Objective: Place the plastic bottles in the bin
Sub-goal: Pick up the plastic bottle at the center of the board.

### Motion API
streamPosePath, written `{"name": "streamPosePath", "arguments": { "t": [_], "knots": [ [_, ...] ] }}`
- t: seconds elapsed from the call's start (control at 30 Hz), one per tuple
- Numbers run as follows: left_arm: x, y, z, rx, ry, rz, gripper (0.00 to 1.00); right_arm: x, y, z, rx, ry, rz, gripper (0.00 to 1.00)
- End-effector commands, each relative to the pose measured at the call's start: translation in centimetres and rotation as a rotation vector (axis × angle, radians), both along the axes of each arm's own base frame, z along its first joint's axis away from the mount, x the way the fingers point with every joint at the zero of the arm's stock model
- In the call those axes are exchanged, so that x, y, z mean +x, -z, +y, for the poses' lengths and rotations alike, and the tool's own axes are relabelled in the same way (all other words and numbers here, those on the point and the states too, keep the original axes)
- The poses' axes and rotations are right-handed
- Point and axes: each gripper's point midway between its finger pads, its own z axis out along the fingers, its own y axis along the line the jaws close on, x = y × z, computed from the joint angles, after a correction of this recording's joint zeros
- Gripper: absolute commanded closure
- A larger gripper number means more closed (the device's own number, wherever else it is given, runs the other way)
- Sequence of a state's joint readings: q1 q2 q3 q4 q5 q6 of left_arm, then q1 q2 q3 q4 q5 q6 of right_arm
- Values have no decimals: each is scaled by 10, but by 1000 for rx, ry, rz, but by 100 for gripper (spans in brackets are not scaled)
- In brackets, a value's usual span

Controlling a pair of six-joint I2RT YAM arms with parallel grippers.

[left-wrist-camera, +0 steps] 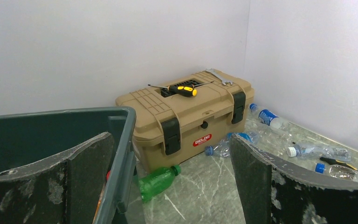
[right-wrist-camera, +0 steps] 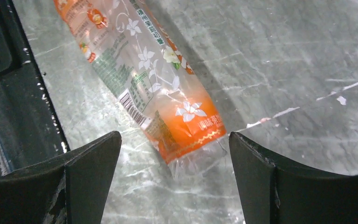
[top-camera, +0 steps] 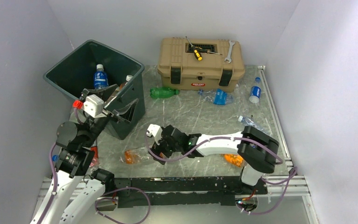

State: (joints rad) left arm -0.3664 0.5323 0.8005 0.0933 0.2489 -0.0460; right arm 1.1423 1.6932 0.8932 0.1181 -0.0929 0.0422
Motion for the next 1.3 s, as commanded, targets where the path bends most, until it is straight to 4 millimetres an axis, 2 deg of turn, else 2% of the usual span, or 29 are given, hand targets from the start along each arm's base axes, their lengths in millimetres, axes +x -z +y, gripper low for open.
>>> {"name": "streamPosePath", "arguments": {
  "t": [0.0, 0.1, 0.17, 0.33, 0.43, 0.7, 0.83, 0.93, 1.07, 1.13, 1.27],
  "knots": [
    [-5, -12, -2, -24, 21, -30, 1, 6, -45, -1, 83, 48, -90, 8],
    [-3, -10, -2, -23, 20, -24, 1, 3, -60, 10, 64, -4, -216, 3],
    [-3, -11, -2, -23, 17, -26, 0, 0, -66, 26, 29, -70, -278, 0],
    [-5, -12, 2, -26, 1, -36, 1, 2, -35, 43, -157, -222, -321, 0],
    [-5, -12, 2, -26, -3, -36, 1, 1, -16, 45, -242, -279, -312, 0],
    [-6, -13, -2, -30, 22, -34, 0, -5, 31, 37, -388, -345, -243, 2],
    [-6, -13, -2, -32, 23, -34, 0, -8, 38, 35, -399, -354, -223, 8],
    [-6, -12, -2, -30, 21, -32, 1, -9, 35, 30, -388, -343, -221, 15],
    [-5, -12, -2, -30, 21, -32, 0, -15, 24, 21, -335, -314, -216, 34],
    [-5, -11, -2, -30, 23, -29, 1, -18, 14, 15, -297, -290, -214, 43],
    [-1, -11, 1, -50, -2, -14, 1, -20, -12, 2, -188, -199, -230, 52]
  ]
}}
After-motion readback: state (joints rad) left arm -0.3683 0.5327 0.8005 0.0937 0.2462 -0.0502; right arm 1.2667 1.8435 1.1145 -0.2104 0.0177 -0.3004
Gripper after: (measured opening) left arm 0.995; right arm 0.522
